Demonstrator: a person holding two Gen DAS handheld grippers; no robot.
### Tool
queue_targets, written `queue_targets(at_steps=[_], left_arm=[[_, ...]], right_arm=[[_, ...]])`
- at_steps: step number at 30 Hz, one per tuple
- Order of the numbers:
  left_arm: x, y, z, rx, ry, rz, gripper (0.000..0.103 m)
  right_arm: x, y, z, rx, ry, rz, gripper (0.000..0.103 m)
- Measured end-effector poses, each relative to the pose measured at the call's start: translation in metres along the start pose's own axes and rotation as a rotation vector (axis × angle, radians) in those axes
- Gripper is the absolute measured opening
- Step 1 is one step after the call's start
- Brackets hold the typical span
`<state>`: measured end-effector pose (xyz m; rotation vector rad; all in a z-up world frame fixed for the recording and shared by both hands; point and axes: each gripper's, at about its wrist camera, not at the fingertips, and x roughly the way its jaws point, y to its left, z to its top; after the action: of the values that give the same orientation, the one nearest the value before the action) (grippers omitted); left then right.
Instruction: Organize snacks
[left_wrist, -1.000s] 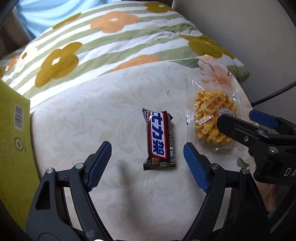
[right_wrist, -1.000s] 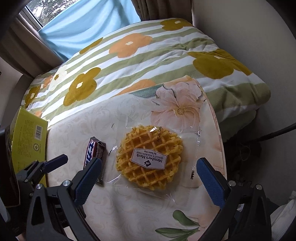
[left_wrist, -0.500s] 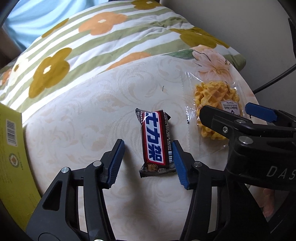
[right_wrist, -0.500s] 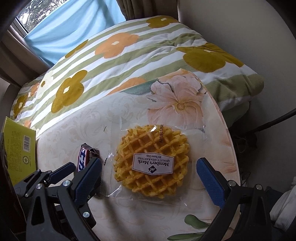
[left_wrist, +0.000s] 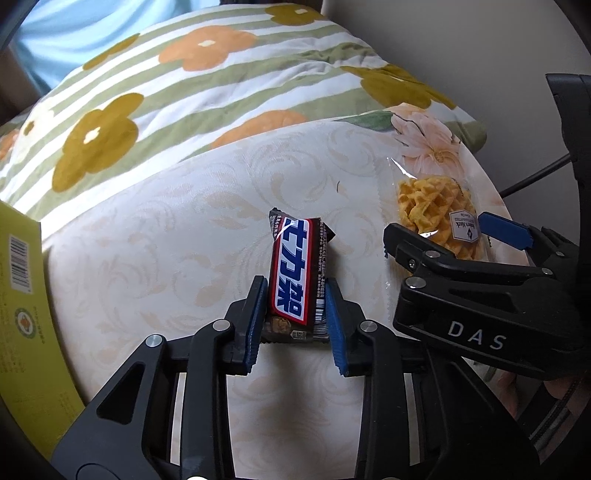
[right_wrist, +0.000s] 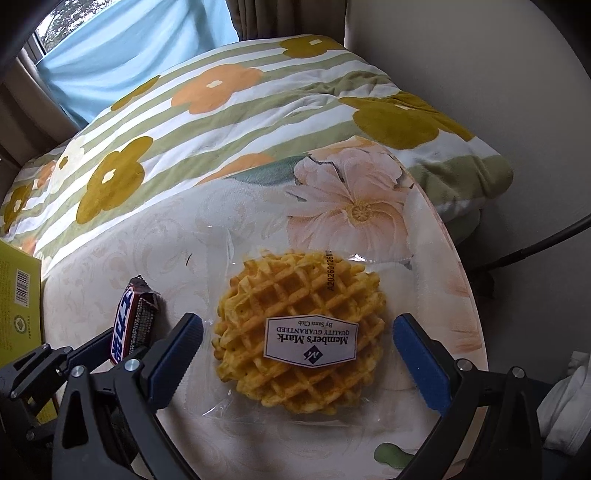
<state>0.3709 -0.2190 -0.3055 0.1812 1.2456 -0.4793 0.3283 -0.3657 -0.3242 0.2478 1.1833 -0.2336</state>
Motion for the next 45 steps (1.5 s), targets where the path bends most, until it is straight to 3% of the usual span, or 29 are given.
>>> queue_targets(at_steps=[7,11,14,16,25,36,39,40,42,43,44,45], left_arm=[[-0.002,0.003,-0.002,-0.011,-0.001,0.001,0.027],[-0.004,0.007,-0.001,-0.024,-0.011,0.006,0.027],[-0.008,0.008,0.000,-0.029,-0.022,0.012,0.027],[-0.012,0.009,0.001,-0.034,-0.030,0.015,0.027],[-0.038,0.014,0.004,-0.087,-0.081,0.025,0.027],[-0.073,0.018,-0.005,-0.162,-0.156,0.026,0.023],[-0.065,0.022,-0.006,-0.169,-0.124,0.030,0.024],[-0.059,0.024,-0.005,-0.170,-0.108,0.039,0.026],[-0.045,0.027,-0.005,-0.170,-0.067,0.042,0.047],[-0.040,0.028,-0.006,-0.166,-0.068,0.047,0.077],[-0.039,0.028,-0.006,-0.157,-0.085,0.048,0.090],[-0.040,0.027,-0.006,-0.146,-0.102,0.044,0.091]], right_arm=[[0.011,0.001,-0.003,-0.057,-0.049,-0.052,0.103],[0.009,0.000,-0.004,-0.079,-0.060,-0.033,0.103],[0.007,-0.001,-0.006,-0.089,-0.063,-0.028,0.096],[0.002,-0.002,-0.007,-0.102,-0.066,-0.026,0.087],[-0.020,-0.012,-0.011,-0.068,-0.077,0.098,0.075],[-0.062,-0.004,-0.007,-0.164,-0.156,0.165,0.074],[-0.068,-0.003,-0.007,-0.190,-0.169,0.175,0.074],[-0.069,-0.003,-0.008,-0.194,-0.170,0.179,0.074],[-0.070,-0.004,-0.010,-0.196,-0.172,0.187,0.074],[-0.069,-0.004,-0.010,-0.198,-0.171,0.188,0.074],[-0.068,-0.006,-0.010,-0.198,-0.169,0.189,0.074],[-0.066,-0.007,-0.011,-0.198,-0.166,0.191,0.074]])
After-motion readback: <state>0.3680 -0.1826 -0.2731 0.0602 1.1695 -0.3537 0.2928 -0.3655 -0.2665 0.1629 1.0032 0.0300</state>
